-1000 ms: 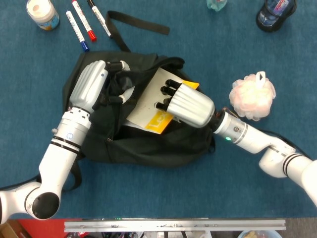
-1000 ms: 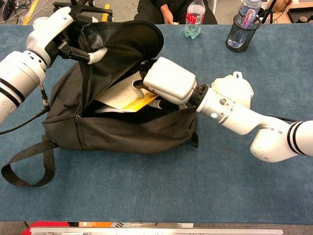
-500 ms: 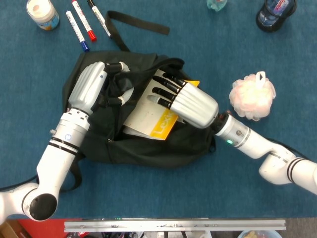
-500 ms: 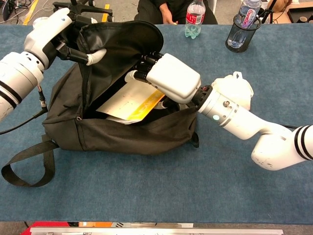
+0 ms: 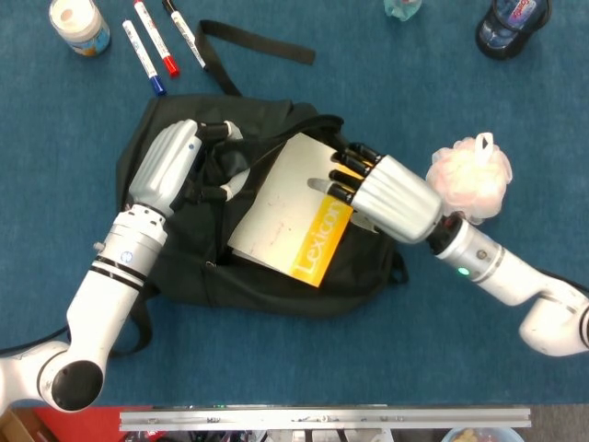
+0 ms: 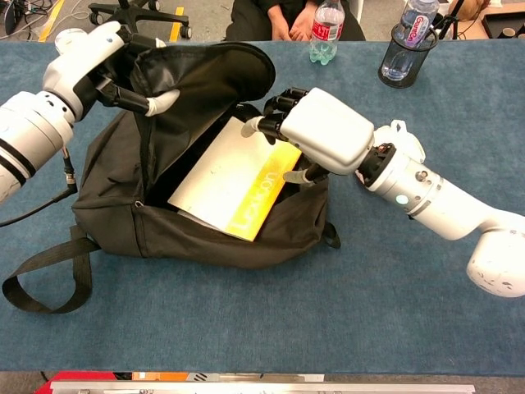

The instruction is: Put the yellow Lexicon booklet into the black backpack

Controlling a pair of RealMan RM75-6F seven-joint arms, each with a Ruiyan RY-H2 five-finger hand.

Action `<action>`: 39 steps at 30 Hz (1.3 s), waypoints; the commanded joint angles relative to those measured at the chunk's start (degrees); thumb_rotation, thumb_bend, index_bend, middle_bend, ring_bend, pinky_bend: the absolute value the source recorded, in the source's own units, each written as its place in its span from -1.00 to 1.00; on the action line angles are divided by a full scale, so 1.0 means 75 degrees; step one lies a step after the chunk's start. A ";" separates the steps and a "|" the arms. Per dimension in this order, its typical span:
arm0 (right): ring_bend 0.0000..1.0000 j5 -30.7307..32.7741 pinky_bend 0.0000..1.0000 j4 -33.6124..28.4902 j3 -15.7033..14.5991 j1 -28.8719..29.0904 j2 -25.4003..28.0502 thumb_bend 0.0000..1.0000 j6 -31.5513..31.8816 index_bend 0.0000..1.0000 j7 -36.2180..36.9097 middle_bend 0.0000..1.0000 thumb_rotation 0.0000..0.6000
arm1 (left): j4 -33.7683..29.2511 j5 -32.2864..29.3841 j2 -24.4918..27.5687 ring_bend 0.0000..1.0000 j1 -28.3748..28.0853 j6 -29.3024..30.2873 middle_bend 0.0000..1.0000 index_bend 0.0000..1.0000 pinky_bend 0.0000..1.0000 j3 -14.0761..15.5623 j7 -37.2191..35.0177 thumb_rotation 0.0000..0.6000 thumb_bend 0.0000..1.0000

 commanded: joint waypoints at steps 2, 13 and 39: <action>-0.35 -0.0074 -0.22 -0.0260 -0.0072 -0.0168 0.0248 -1.00 0.0140 -0.34 0.0028 0.13 1.00 | -0.0043 -0.0036 0.0059 0.57 -0.0002 -0.0088 0.52 0.25 1.00 0.0054 0.0003 1.00 -0.26; -0.13 -0.0371 0.00 -0.1534 -0.0274 -0.1121 0.2535 -1.00 0.1641 -0.03 -0.0124 0.32 1.00 | -0.0398 0.0013 0.0880 0.20 -0.0320 -0.1427 0.22 -0.10 0.63 0.0586 0.0165 1.00 -0.27; -0.16 0.0995 0.05 -0.2415 0.0486 -0.2485 0.4233 -1.00 0.1427 0.02 -0.0361 0.19 1.00 | -0.0384 -0.1275 0.1258 -0.74 -0.1415 -0.2001 -0.75 -1.00 -0.51 0.1012 0.1328 1.00 -0.49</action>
